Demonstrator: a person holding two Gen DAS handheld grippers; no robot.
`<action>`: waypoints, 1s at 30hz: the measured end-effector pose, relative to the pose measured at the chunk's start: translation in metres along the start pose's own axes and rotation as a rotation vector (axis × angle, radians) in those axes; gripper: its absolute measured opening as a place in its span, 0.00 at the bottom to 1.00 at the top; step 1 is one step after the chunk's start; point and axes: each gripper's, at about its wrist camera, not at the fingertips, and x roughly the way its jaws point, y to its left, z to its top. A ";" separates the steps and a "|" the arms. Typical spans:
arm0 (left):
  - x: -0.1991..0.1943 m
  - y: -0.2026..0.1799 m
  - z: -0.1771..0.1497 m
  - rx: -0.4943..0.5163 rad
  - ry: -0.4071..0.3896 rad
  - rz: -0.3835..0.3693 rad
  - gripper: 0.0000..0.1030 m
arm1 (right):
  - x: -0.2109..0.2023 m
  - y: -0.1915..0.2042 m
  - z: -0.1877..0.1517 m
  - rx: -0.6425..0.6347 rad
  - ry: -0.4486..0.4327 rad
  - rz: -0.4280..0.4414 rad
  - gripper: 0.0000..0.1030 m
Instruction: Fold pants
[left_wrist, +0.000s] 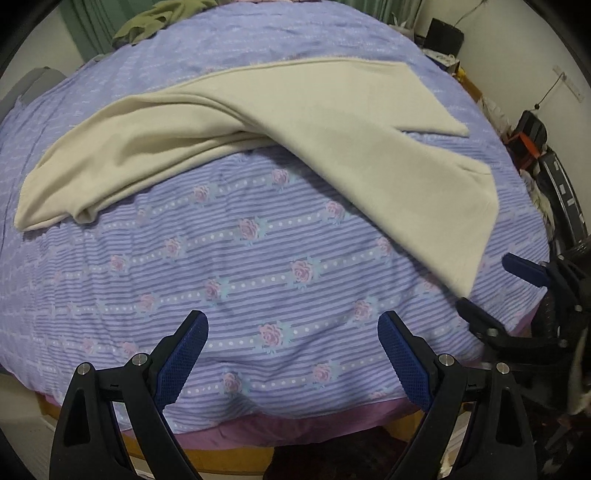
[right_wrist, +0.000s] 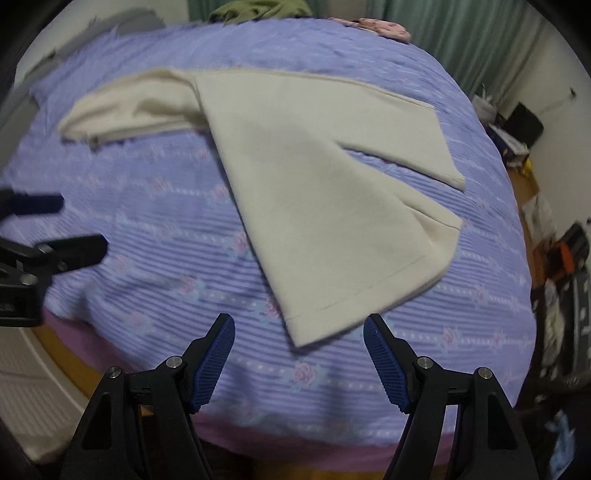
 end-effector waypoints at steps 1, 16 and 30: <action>0.003 0.001 0.001 0.001 0.005 0.001 0.91 | 0.008 0.004 0.001 -0.023 0.010 -0.024 0.67; -0.021 0.027 0.036 0.319 -0.186 -0.021 0.91 | 0.000 -0.008 0.038 -0.062 -0.022 -0.210 0.08; 0.006 -0.003 0.165 0.866 -0.261 -0.141 0.91 | -0.055 -0.052 0.079 0.225 -0.169 -0.317 0.08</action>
